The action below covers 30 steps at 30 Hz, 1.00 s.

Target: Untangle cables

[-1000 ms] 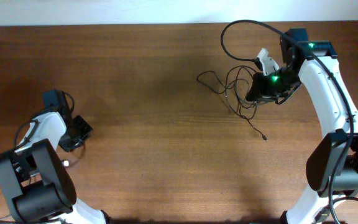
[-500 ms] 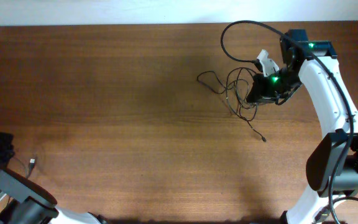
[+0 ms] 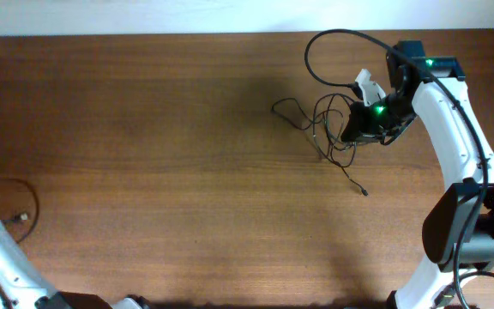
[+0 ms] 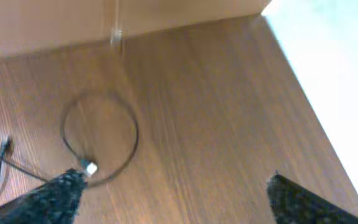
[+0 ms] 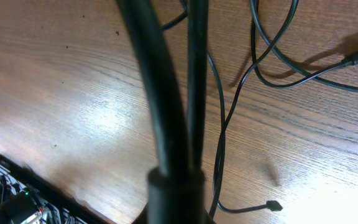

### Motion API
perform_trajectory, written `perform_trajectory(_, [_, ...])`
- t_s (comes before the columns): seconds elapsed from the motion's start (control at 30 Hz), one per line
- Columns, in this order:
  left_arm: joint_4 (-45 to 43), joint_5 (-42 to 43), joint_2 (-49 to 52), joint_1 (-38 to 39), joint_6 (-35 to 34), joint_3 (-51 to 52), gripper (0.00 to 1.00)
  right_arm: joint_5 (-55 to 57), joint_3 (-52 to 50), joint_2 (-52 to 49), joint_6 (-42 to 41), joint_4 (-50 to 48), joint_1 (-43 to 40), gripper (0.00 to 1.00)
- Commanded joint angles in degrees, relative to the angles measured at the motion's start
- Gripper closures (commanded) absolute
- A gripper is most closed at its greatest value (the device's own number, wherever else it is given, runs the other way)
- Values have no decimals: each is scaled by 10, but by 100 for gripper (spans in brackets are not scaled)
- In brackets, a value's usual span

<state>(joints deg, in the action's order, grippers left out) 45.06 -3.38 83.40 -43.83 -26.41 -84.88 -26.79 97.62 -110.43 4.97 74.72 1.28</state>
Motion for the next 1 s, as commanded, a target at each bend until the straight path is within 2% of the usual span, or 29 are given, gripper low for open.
perform_trajectory(0.0, [-31,-65,31,17,17,-5,7,5,0,1,8,-1,2,96])
perform_trajectory(0.13, [-39,-65,80,45,42,-6,8,5,0,1,8,-1,2,96])
perform_trajectory(0.23, [-17,-59,77,112,105,-38,8,5,0,1,7,-2,2,96])
perform_trajectory(0.3, [20,-13,77,176,130,-57,8,1,1,1,7,-1,2,96])
perform_trajectory(0.4, [51,49,79,276,123,-58,7,-74,9,2,7,-1,2,96])
perform_trajectory(0.47, [56,124,88,349,76,-57,10,-148,28,6,7,-1,4,96])
perform_trajectory(0.5, [53,131,97,381,61,-57,12,-170,35,12,7,-1,9,96])
perform_trajectory(0.57, [25,167,134,449,52,-57,15,-189,37,37,7,0,28,96])
perform_trajectory(0.63, [-3,213,156,477,54,-57,11,-205,37,57,7,6,35,96])
perform_trajectory(0.67, [-43,292,171,495,81,-57,9,-216,37,73,7,13,40,96])
perform_trajectory(0.73, [-87,352,180,516,104,-57,7,-224,37,96,8,19,44,96])
perform_trajectory(0.9, [-121,358,184,582,146,-57,2,-223,37,141,7,30,48,96])
perform_trajectory(0.97, [-140,398,188,606,172,-57,2,-223,37,141,7,32,48,96])
